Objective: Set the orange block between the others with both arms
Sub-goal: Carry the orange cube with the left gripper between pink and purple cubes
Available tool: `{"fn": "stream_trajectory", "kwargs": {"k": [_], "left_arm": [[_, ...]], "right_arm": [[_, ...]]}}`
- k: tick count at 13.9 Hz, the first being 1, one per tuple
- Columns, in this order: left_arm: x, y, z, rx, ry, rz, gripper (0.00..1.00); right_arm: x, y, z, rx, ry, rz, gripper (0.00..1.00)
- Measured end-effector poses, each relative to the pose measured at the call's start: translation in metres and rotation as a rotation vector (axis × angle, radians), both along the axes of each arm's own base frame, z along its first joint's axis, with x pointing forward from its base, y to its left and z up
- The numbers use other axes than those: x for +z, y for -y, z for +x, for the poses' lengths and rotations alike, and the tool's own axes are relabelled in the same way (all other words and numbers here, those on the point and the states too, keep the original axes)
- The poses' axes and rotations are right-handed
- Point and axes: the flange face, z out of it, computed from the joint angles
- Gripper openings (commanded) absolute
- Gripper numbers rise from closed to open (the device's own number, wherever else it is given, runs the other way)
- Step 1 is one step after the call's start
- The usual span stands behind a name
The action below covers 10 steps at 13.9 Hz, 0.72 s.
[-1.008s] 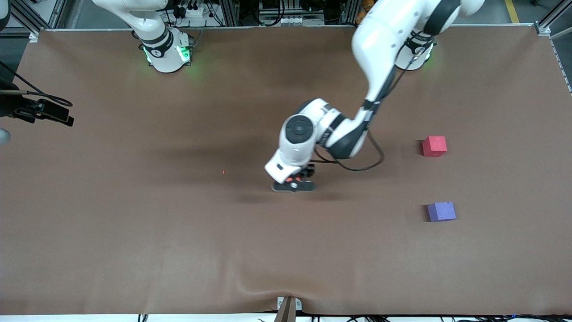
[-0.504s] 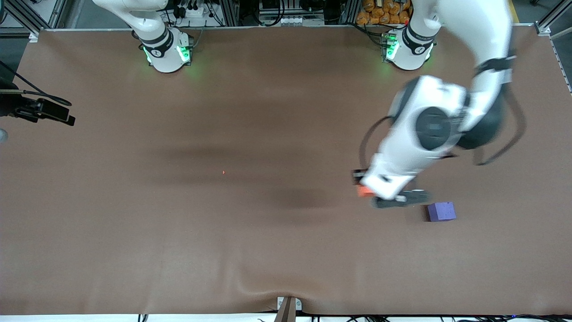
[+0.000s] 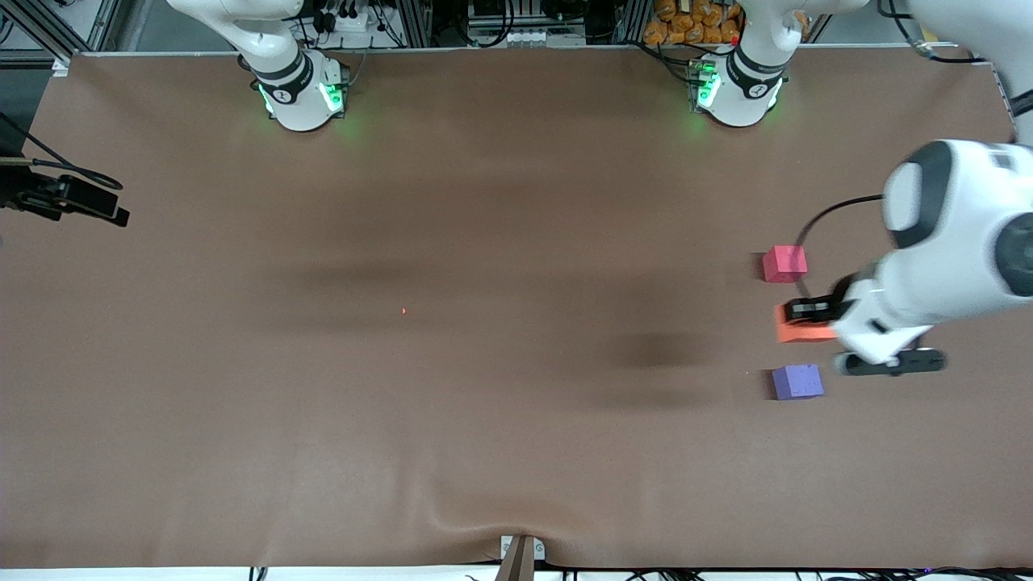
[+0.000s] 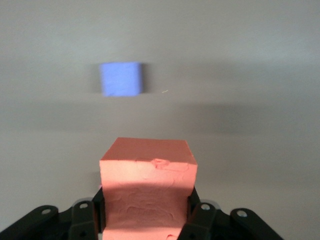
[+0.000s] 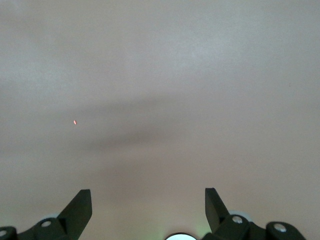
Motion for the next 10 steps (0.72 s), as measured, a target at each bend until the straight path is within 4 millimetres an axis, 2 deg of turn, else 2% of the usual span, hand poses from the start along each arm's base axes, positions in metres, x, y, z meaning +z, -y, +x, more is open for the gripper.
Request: {"fn": "stream_trajectory", "kwargs": {"k": [2,3,8,10], "left_arm": [[-0.022,-0.044,-0.010,0.003,-0.005,-0.009,0.00],[-0.038,-0.054,-0.016,0.009,-0.001,-0.010,0.00],[-0.126,-0.044,-0.050,-0.007,0.049,-0.008,0.00],[-0.150,-0.045,-0.061,-0.009,0.083,-0.007,0.00]], "right_arm": [[0.000,0.000,0.000,0.000,0.000,0.000,1.00],[0.000,0.000,0.000,0.000,0.000,0.000,1.00],[0.010,-0.002,0.000,0.004,0.021,-0.001,1.00],[0.011,-0.006,0.000,0.011,0.024,0.000,1.00]]}}
